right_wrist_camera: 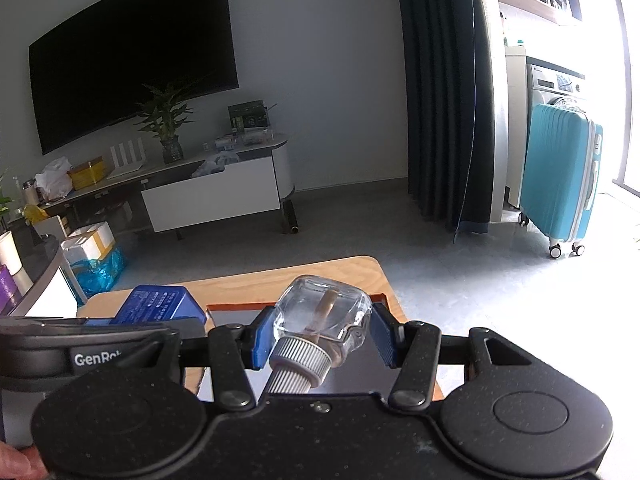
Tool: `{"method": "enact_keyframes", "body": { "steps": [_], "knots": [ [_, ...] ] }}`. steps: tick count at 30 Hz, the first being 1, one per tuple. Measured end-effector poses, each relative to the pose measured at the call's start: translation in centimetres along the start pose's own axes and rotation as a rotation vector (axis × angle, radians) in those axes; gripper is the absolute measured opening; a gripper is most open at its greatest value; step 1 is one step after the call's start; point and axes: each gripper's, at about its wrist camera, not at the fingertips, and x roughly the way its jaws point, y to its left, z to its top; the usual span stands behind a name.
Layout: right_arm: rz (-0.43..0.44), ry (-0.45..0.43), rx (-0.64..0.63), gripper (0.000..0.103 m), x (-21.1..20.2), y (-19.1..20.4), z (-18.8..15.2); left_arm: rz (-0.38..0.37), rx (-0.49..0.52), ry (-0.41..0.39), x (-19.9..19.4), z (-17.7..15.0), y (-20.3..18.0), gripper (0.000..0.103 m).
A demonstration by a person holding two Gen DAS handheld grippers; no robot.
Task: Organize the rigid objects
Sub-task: 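Carry the glass bottle and blue box over the open white box with both grippers, then lower and release the blue box and glass bottle into the white box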
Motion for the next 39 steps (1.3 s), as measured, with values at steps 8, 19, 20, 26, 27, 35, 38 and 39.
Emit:
{"method": "enact_keyframes", "body": {
  "steps": [8,19,20,26,27,35,38,39],
  "knots": [
    [-0.004,0.019,-0.002,0.062,1.5,-0.3,0.2,0.009,-0.005,0.016,0.9,0.5,-0.2,0.061],
    [-0.004,0.09,-0.014,0.062,5.9,-1.1,0.7,0.029,-0.017,0.061,3.4,0.8,-0.1,0.061],
    [-0.005,0.1,-0.017,0.062,6.4,-1.1,0.7,0.03,-0.018,0.069,3.7,0.7,-0.1,0.061],
    [0.006,0.158,-0.017,0.062,8.9,-1.5,0.6,0.035,-0.034,0.12,6.1,0.1,0.5,0.061],
    [0.01,0.165,-0.017,0.062,9.2,-1.5,0.6,0.035,-0.037,0.125,6.4,0.1,0.5,0.061],
    [0.017,0.212,-0.007,0.064,12.4,-2.0,0.0,0.018,-0.068,0.156,8.8,-0.2,1.1,0.061],
    [0.0,0.191,0.004,0.064,12.4,-2.5,-0.2,-0.023,-0.098,0.157,9.3,-0.4,1.4,0.062],
    [-0.007,0.184,0.01,0.064,12.2,-2.7,-0.2,-0.039,-0.108,0.158,9.4,-0.4,1.4,0.063]
  ]
}}
